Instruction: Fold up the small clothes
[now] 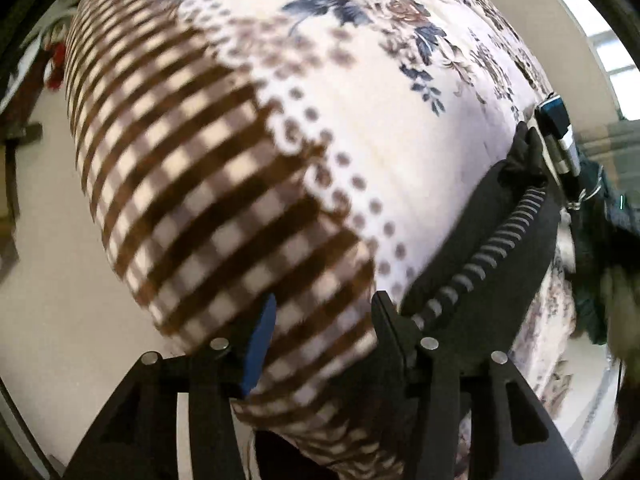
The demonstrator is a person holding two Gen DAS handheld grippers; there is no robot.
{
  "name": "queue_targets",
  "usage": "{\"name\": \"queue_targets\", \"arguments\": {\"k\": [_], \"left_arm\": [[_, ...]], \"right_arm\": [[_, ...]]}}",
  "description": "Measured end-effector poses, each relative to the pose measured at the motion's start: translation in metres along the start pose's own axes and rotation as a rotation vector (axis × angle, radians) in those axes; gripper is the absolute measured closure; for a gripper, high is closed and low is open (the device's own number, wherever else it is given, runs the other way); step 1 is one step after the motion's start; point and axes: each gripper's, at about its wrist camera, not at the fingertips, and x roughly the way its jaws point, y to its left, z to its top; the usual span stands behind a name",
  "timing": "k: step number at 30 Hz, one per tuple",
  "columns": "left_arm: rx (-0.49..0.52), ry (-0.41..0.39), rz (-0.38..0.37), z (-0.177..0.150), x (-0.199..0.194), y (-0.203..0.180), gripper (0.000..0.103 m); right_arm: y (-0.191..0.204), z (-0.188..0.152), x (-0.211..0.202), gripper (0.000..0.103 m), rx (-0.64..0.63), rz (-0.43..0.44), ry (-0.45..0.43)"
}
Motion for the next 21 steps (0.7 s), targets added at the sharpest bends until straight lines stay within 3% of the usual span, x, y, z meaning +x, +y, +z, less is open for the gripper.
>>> {"name": "queue_targets", "arguments": {"k": [3,4,6,8,9,10,16,19,21], "left_arm": [[0.009,-0.004,-0.011,0.006,0.002,-0.005,0.056],[0.016,-0.006,-0.001,0.005,0.0,-0.004,0.056],[0.03,-0.009,0.018,0.006,-0.005,-0.002,0.056],[0.039,-0.009,0.05,0.004,-0.011,0.002,0.053],[0.035,-0.01,0.059,0.004,-0.012,0.003,0.052],[0.032,-0.015,0.061,0.004,-0.015,0.004,0.052],[0.084,-0.025,0.042,0.016,-0.009,-0.027,0.051],[0.1,0.017,0.013,0.02,0.016,-0.059,0.051],[0.125,0.042,0.048,0.018,0.036,-0.08,0.051]], "right_arm": [[-0.016,-0.074,0.083,0.046,0.153,0.153,0.154],[-0.019,-0.089,0.103,0.046,0.184,0.173,0.165],[-0.019,-0.108,0.127,0.046,0.186,0.17,0.141],[-0.019,-0.113,0.136,0.051,0.174,0.169,0.046],[-0.019,-0.115,0.135,0.061,0.171,0.194,0.006],[-0.019,-0.116,0.131,0.094,0.164,0.201,-0.033],[-0.044,-0.135,0.061,0.097,0.15,0.222,-0.169],[-0.063,-0.142,0.025,0.097,0.152,0.205,-0.202],[-0.072,-0.143,0.01,0.097,0.154,0.189,-0.215]]}}
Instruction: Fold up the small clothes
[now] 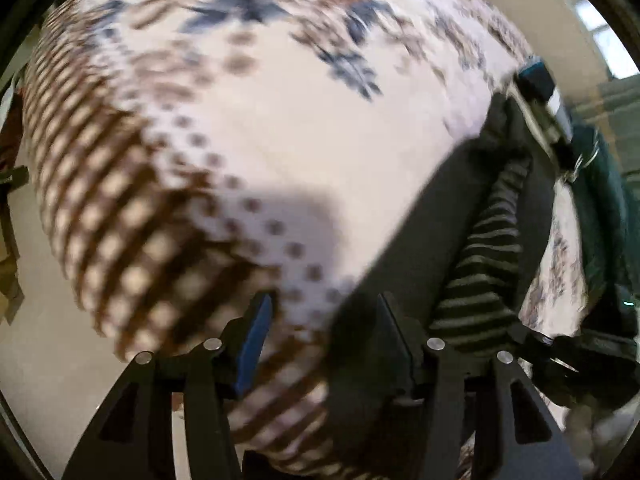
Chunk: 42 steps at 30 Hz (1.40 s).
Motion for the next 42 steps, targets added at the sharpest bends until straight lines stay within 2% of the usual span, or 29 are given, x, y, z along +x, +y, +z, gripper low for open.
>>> {"name": "queue_targets", "arguments": {"k": [3,6,9,10,14,17,18,22,23,24,26,29,31,33,35,37,42], "left_arm": [[0.071,0.055,0.121,-0.01,0.031,-0.024,0.051],[0.154,0.129,0.226,-0.037,0.043,-0.019,0.051],[0.121,0.154,0.277,-0.066,0.024,0.022,0.049],[0.093,0.175,0.319,-0.077,0.016,0.045,0.049],[-0.026,0.203,0.382,-0.099,-0.012,0.105,0.051],[-0.094,0.156,0.368,-0.101,-0.033,0.121,0.051],[-0.103,0.138,0.356,-0.102,-0.038,0.122,0.051],[-0.152,0.05,0.223,-0.087,-0.045,0.102,0.051],[-0.149,0.036,0.185,-0.082,-0.044,0.092,0.051],[-0.135,0.023,0.143,-0.079,-0.041,0.084,0.051],[-0.085,0.006,0.081,-0.067,-0.033,0.06,0.051],[-0.012,0.007,0.041,-0.055,-0.014,0.037,0.051],[0.004,0.028,0.056,-0.049,-0.002,0.025,0.051],[-0.002,0.016,0.079,-0.05,-0.001,0.022,0.051],[-0.025,-0.005,0.154,-0.057,-0.006,0.02,0.051],[-0.063,-0.01,0.215,-0.067,-0.011,0.027,0.051],[-0.095,0.012,0.283,-0.084,-0.018,0.041,0.051]], "right_arm": [[-0.008,0.015,-0.021,0.097,0.011,-0.017,-0.014],[-0.014,0.016,-0.026,0.097,0.01,-0.021,-0.013],[-0.006,0.012,-0.02,0.097,-0.01,-0.009,0.002],[-0.001,0.011,-0.018,0.097,-0.02,-0.006,0.01],[0.019,0.003,-0.001,0.097,-0.04,0.023,0.064],[0.034,-0.002,0.027,0.097,-0.032,0.036,0.128],[0.041,-0.003,0.045,0.097,-0.013,0.045,0.181],[0.062,-0.005,0.098,0.09,0.025,0.112,0.375],[0.065,-0.005,0.1,0.085,0.027,0.14,0.399],[0.067,-0.005,0.096,0.081,0.013,0.143,0.393],[0.064,-0.003,0.08,0.059,-0.048,0.099,0.339],[0.042,-0.004,0.052,0.056,-0.085,0.019,0.28],[0.021,-0.009,0.031,0.056,-0.099,-0.033,0.255],[0.004,-0.02,0.016,0.055,-0.136,-0.096,0.245],[-0.004,-0.035,0.013,0.055,-0.166,-0.138,0.245],[-0.007,-0.047,0.025,0.049,-0.193,-0.15,0.263],[0.024,-0.065,0.079,0.048,-0.333,-0.17,0.257]]}}
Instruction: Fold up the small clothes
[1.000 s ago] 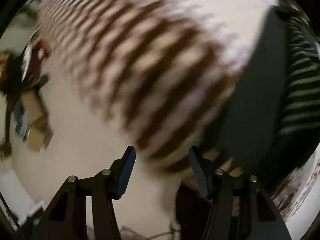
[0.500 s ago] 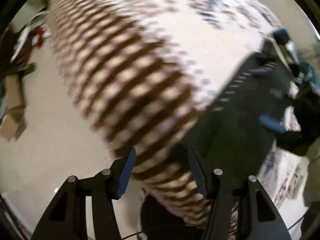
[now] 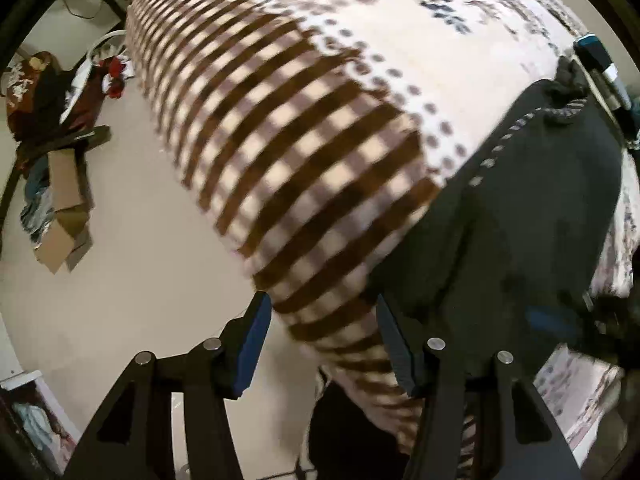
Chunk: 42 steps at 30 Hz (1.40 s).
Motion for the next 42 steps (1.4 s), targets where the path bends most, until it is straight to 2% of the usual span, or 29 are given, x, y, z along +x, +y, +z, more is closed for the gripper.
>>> {"name": "queue_targets", "arguments": {"k": [3,4,5,8,11,13,14,16,18,20,21,24,26,28,29,30,31,33,36,37,40,42], "left_arm": [[0.008,-0.012,0.001,-0.002,-0.007,0.006,0.051],[0.014,-0.015,-0.006,-0.003,-0.011,0.009,0.051],[0.016,-0.026,-0.023,-0.001,-0.015,0.006,0.051],[0.028,-0.036,-0.081,0.002,-0.024,0.003,0.051],[0.042,-0.038,-0.138,0.0,-0.025,-0.013,0.051],[0.035,-0.03,-0.18,-0.002,-0.019,-0.025,0.051],[0.029,-0.024,-0.203,-0.002,-0.016,-0.03,0.051],[0.025,-0.006,-0.276,0.001,-0.01,-0.041,0.051],[0.034,0.005,-0.336,0.004,-0.009,-0.054,0.051],[0.092,-0.003,-0.375,0.008,-0.012,-0.076,0.051],[0.124,-0.006,-0.379,0.007,-0.014,-0.085,0.051],[0.339,-0.007,-0.336,0.0,-0.016,-0.128,0.051],[0.54,0.033,-0.263,-0.016,-0.004,-0.162,0.051],[0.663,0.091,-0.184,-0.031,0.014,-0.182,0.051],[0.745,0.112,-0.102,-0.039,0.029,-0.192,0.051],[0.774,0.11,-0.061,-0.042,0.034,-0.196,0.051],[0.773,0.105,-0.038,-0.04,0.037,-0.197,0.051],[0.657,0.064,-0.021,-0.021,0.031,-0.187,0.051],[0.409,-0.05,0.047,0.014,0.002,-0.141,0.05],[0.302,-0.091,0.089,0.026,-0.011,-0.112,0.05],[0.107,-0.099,0.109,0.04,-0.031,-0.044,0.051],[0.059,-0.077,0.122,0.039,-0.036,-0.02,0.051]], "right_arm": [[0.011,0.015,0.026,0.051,-0.029,0.001,-0.021],[0.004,0.017,0.029,0.084,-0.005,-0.018,-0.035],[-0.005,0.019,0.026,0.101,0.039,-0.011,-0.055],[-0.044,0.013,-0.01,0.101,0.157,-0.009,-0.17],[-0.088,0.006,-0.051,0.101,0.217,-0.011,-0.231],[-0.109,0.005,-0.065,0.099,0.263,0.007,-0.227],[-0.122,0.006,-0.066,0.099,0.293,0.045,-0.185],[-0.133,0.004,-0.069,0.098,0.311,0.06,-0.147],[-0.139,0.001,-0.078,0.092,0.3,0.032,-0.154],[-0.143,-0.003,-0.083,0.071,0.304,0.039,-0.164],[-0.146,-0.007,-0.088,0.07,0.308,0.048,-0.171],[-0.155,-0.019,-0.096,0.07,0.318,0.045,-0.181],[-0.162,-0.028,-0.098,0.07,0.326,0.037,-0.18],[-0.166,-0.03,-0.098,0.07,0.335,0.034,-0.173],[-0.165,-0.031,-0.095,0.07,0.339,0.032,-0.172],[-0.167,-0.034,-0.095,0.07,0.343,0.022,-0.171],[-0.168,-0.036,-0.095,0.07,0.345,0.014,-0.17],[-0.172,-0.04,-0.098,0.07,0.346,0.006,-0.175],[-0.18,-0.045,-0.103,0.07,0.334,-0.001,-0.181],[-0.183,-0.047,-0.104,0.07,0.328,-0.002,-0.18],[-0.188,-0.053,-0.106,0.07,0.325,0.014,-0.163],[-0.185,-0.055,-0.106,0.07,0.314,0.02,-0.15]]}}
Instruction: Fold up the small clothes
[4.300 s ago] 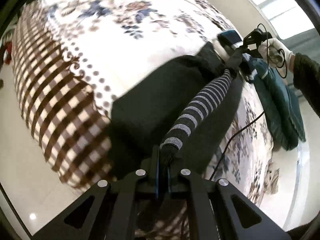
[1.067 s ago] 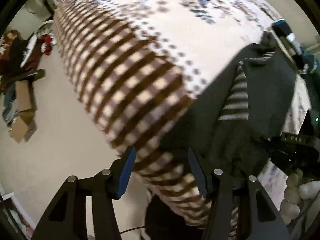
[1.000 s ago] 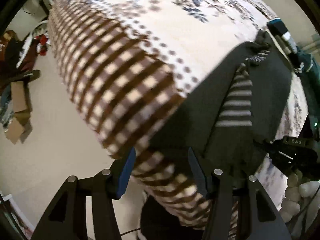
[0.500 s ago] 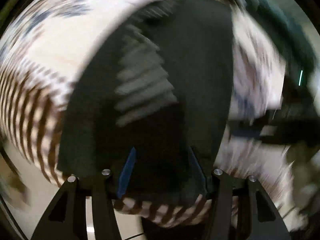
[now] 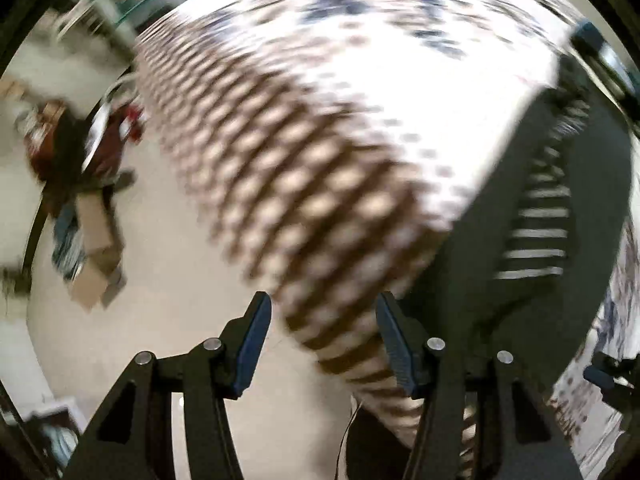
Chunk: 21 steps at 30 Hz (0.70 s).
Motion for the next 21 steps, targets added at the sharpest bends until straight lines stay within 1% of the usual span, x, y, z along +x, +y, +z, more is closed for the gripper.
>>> {"name": "queue_targets", "arguments": {"k": [1,2,3,4,5,7,8,10,12,13,14,15,16,17,18,19,21], "left_arm": [[-0.003,0.009,-0.004,-0.003,-0.002,0.007,0.051],[0.014,0.007,-0.032,-0.005,-0.007,0.005,0.051],[0.045,0.001,-0.076,-0.008,-0.011,-0.002,0.051],[0.112,-0.006,-0.133,-0.011,-0.017,-0.019,0.051],[0.174,-0.014,-0.158,-0.015,-0.018,-0.033,0.051],[0.387,-0.026,-0.215,-0.027,-0.018,-0.078,0.051],[0.491,-0.029,-0.212,-0.034,-0.015,-0.1,0.051],[0.638,-0.006,-0.224,-0.043,0.0,-0.135,0.051],[0.762,0.026,-0.228,-0.052,0.026,-0.168,0.051],[0.786,0.025,-0.231,-0.053,0.032,-0.175,0.06],[0.809,0.004,-0.244,-0.052,0.036,-0.18,0.098],[0.811,-0.009,-0.266,-0.049,0.036,-0.178,0.1],[0.795,-0.021,-0.303,-0.043,0.033,-0.173,0.1],[0.769,-0.039,-0.343,-0.037,0.026,-0.163,0.1],[0.746,-0.052,-0.364,-0.033,0.02,-0.151,0.1],[0.71,-0.062,-0.379,-0.025,0.014,-0.133,0.1],[0.66,-0.061,-0.377,-0.015,0.011,-0.102,0.1]], "right_arm": [[0.002,-0.003,0.0,0.07,-0.007,0.005,0.006],[0.005,-0.007,0.001,0.07,-0.018,0.019,0.014],[0.008,-0.01,0.001,0.07,-0.025,0.025,0.018],[0.011,-0.015,0.003,0.07,-0.031,0.03,0.019],[0.012,-0.019,0.003,0.07,-0.04,0.032,0.02],[0.012,-0.028,0.007,0.07,-0.038,0.03,0.02],[0.01,-0.034,0.009,0.07,-0.028,0.022,0.014],[0.002,-0.043,0.012,0.07,0.004,0.011,0.003],[-0.008,-0.054,0.013,0.07,0.054,0.005,-0.017],[-0.01,-0.059,0.015,0.07,0.079,0.002,-0.031],[-0.015,-0.064,0.016,0.07,0.095,-0.002,-0.04],[-0.02,-0.069,0.017,0.07,0.123,-0.01,-0.055],[-0.022,-0.074,0.017,0.07,0.144,-0.015,-0.068],[-0.025,-0.081,0.018,0.07,0.166,-0.018,-0.08],[-0.026,-0.09,0.019,0.07,0.19,-0.019,-0.093],[-0.027,-0.096,0.02,0.07,0.208,-0.016,-0.102],[-0.027,-0.107,0.024,0.07,0.244,-0.008,-0.119]]}}
